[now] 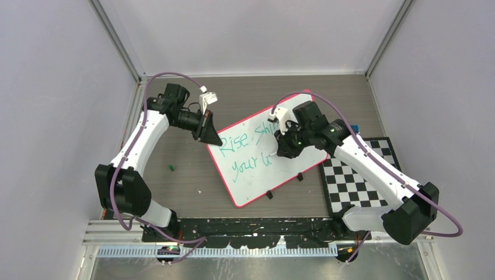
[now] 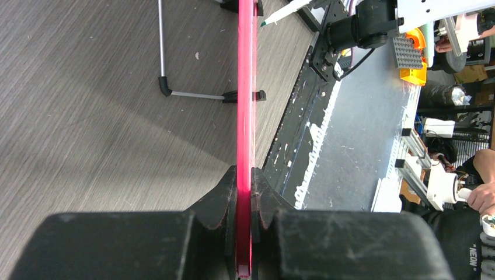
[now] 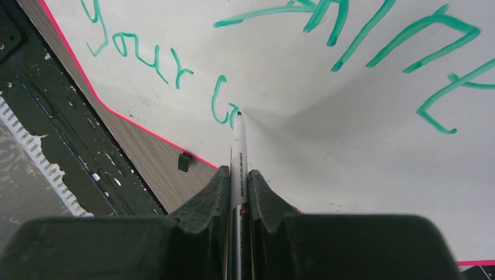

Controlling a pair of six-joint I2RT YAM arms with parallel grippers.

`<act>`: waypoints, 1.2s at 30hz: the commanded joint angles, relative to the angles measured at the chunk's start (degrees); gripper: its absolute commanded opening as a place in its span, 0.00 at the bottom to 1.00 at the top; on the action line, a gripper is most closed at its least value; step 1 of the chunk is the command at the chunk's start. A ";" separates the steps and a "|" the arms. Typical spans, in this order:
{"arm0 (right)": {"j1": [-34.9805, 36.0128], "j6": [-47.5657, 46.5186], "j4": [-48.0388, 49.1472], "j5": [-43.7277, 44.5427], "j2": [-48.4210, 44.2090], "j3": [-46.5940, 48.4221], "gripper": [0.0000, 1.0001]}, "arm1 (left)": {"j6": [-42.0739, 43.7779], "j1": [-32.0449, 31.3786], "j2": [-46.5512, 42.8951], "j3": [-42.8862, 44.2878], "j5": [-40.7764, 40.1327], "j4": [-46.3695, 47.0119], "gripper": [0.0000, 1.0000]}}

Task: Write a sentence on the whiteboard

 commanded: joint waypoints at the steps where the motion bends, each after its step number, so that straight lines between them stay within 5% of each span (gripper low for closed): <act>1: -0.11 -0.41 0.69 -0.99 -0.69 3.39 0.00 | 2.32 -2.31 1.21 -0.71 -1.88 -0.78 0.00; 36: -0.97 -1.25 2.28 3.39 -1.41 -0.78 0.00 | 2.39 -2.40 1.72 -0.36 -1.72 -0.96 0.00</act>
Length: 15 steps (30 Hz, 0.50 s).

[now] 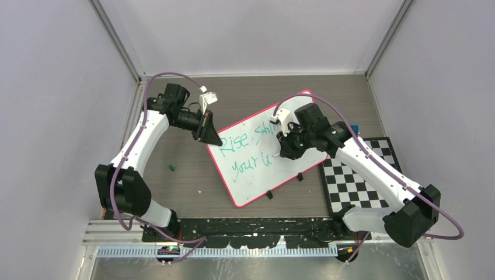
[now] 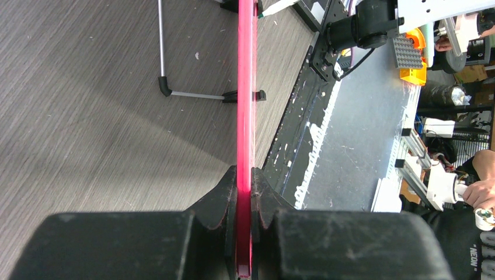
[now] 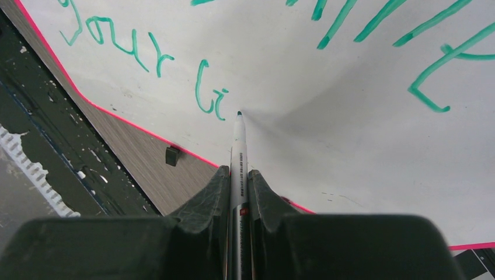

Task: Write a sentence on the whiteboard

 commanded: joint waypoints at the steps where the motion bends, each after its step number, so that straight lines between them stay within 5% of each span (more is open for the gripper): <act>1: -0.20 -0.65 2.40 1.83 0.13 0.60 0.00 | 2.35 -2.46 1.75 -0.36 -1.73 -0.95 0.00; 15: -0.17 0.40 3.26 0.27 1.80 3.11 0.00 | 2.53 -2.49 1.56 -0.53 -1.64 -1.12 0.00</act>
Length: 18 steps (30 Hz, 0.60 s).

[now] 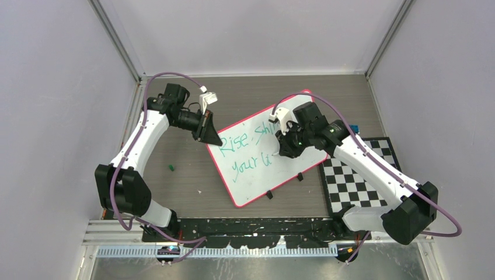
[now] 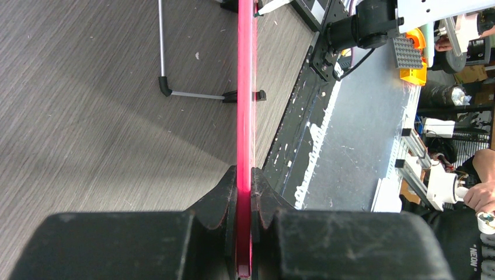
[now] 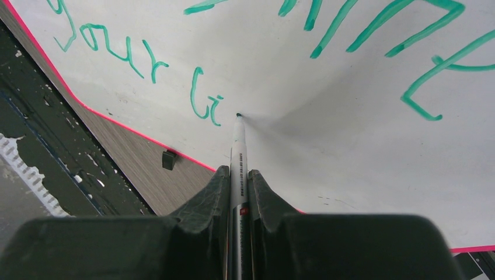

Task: Write a sentence on the whiteboard

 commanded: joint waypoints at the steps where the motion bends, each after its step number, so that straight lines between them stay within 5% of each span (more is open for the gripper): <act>1: -0.10 0.63 2.64 -0.84 0.76 2.67 0.00 | 2.55 -2.45 1.61 -0.54 -1.66 -1.07 0.00; 18: 0.58 -0.66 2.07 -0.61 0.23 -1.31 0.00 | 2.86 -2.46 2.04 -0.58 -1.81 -1.22 0.00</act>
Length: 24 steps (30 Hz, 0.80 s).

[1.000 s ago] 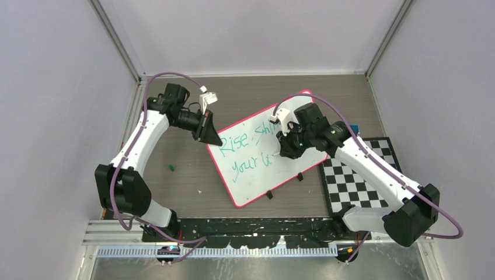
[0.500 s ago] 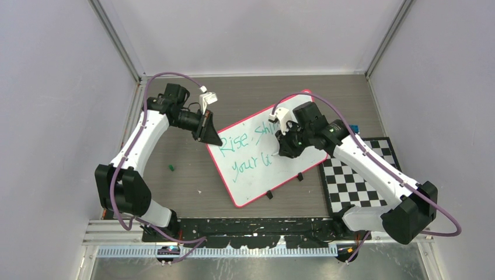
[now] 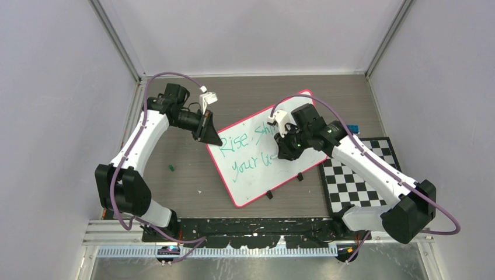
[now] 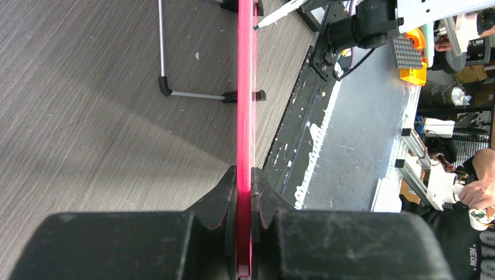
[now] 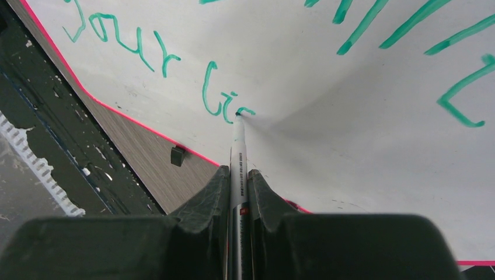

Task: Write a sentence on the whiteboard

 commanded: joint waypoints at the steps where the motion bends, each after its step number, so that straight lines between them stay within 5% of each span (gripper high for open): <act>1: 0.18 -0.89 1.91 1.20 -0.80 -1.17 0.00 | 2.79 -2.51 1.94 -0.60 -1.83 -1.22 0.00; 24: -0.49 -1.51 1.29 3.66 -0.28 3.85 0.00 | 2.71 -2.51 1.77 -0.64 -1.97 -1.07 0.00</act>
